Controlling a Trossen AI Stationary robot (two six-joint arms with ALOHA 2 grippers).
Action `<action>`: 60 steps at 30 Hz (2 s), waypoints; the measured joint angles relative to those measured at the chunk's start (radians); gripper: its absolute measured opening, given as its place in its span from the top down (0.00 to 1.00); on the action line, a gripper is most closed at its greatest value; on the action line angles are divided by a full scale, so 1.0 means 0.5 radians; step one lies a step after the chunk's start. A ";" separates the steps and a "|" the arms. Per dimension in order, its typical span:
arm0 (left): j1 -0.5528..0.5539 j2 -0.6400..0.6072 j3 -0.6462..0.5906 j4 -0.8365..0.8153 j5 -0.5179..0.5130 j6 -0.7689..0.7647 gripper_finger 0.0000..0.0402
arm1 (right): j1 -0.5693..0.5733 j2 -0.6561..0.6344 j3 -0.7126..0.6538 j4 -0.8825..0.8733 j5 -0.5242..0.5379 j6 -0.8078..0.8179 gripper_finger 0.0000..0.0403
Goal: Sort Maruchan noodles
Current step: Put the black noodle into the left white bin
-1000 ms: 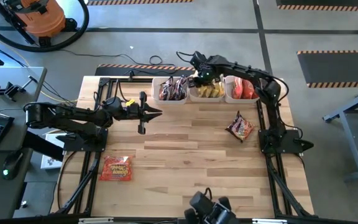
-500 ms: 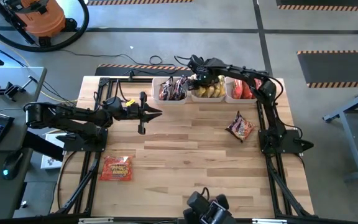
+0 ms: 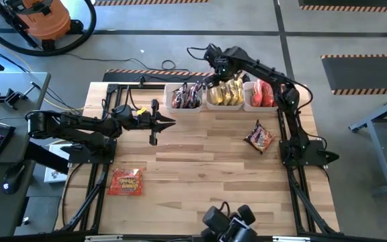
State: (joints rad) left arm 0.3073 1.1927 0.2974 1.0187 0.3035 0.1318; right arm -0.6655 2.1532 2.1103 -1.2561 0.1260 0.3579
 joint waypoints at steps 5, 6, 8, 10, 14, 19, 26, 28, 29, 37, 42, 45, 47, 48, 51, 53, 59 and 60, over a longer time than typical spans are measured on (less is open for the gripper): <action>0.000 0.000 0.000 -0.003 0.000 0.002 0.91 | 0.001 -0.002 0.013 -0.040 0.018 -0.035 0.75; 0.000 0.000 0.000 -0.003 0.000 0.002 0.91 | 0.001 -0.002 -0.016 -0.015 -0.005 -0.044 0.81; 0.000 0.000 0.000 -0.003 0.000 0.002 0.91 | 0.000 -0.002 -0.092 0.069 -0.049 -0.052 0.91; 0.000 0.000 0.000 -0.002 0.000 0.002 0.91 | 0.000 -0.001 -0.178 0.180 -0.059 -0.054 0.98; 0.000 0.000 0.001 -0.001 -0.001 0.004 0.91 | -0.023 0.001 -0.305 0.353 -0.143 -0.048 0.94; 0.000 0.000 0.001 0.008 -0.001 0.004 0.91 | -0.046 0.002 -0.354 0.414 -0.195 -0.056 0.94; 0.000 0.000 0.001 -0.001 -0.001 0.000 0.91 | 0.078 -0.216 -0.287 0.301 0.068 -0.287 1.00; -0.006 0.000 0.001 0.000 0.009 -0.018 0.91 | 0.180 -0.344 -0.404 0.311 0.215 -0.322 0.99; -0.011 0.000 0.001 0.000 0.022 -0.031 0.91 | 0.229 -0.418 -0.515 0.372 0.263 -0.319 1.00; -0.081 0.002 -0.003 -0.074 0.034 -0.054 0.91 | 0.588 -1.210 -2.139 1.881 -0.032 -0.039 1.00; -0.136 0.002 -0.002 -0.180 0.036 -0.077 0.91 | 0.869 -1.693 -2.648 1.858 0.123 0.378 1.00; -0.160 0.002 0.060 -0.333 0.033 -0.036 0.91 | 1.024 -1.951 -2.698 1.339 0.293 0.670 1.00; -0.166 0.012 0.120 -0.448 0.019 -0.032 0.91 | 1.118 -2.081 -2.681 0.954 0.368 0.891 1.00; -0.170 0.033 0.147 -0.486 0.018 -0.032 0.91 | 1.161 -2.123 -2.672 0.765 0.395 1.003 1.00; -0.174 0.139 0.207 -0.524 0.016 -0.032 0.91 | 1.243 -2.193 -2.662 0.366 0.433 1.297 1.00; -0.174 0.242 0.243 -0.515 0.016 -0.029 0.91 | 1.266 -2.185 -2.702 0.191 0.427 1.441 1.00; -0.186 0.544 0.366 -0.517 0.012 0.018 0.91 | 1.262 -2.034 -2.917 0.148 0.247 1.623 1.00; -0.191 0.581 0.389 -0.523 0.011 0.018 0.91 | 1.262 -1.983 -2.922 0.167 0.239 1.612 1.00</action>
State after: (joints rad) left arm 0.2116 1.4833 0.4918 0.7573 0.3092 0.1406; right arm -0.0345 1.1618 0.6495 -1.1724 0.2457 1.1640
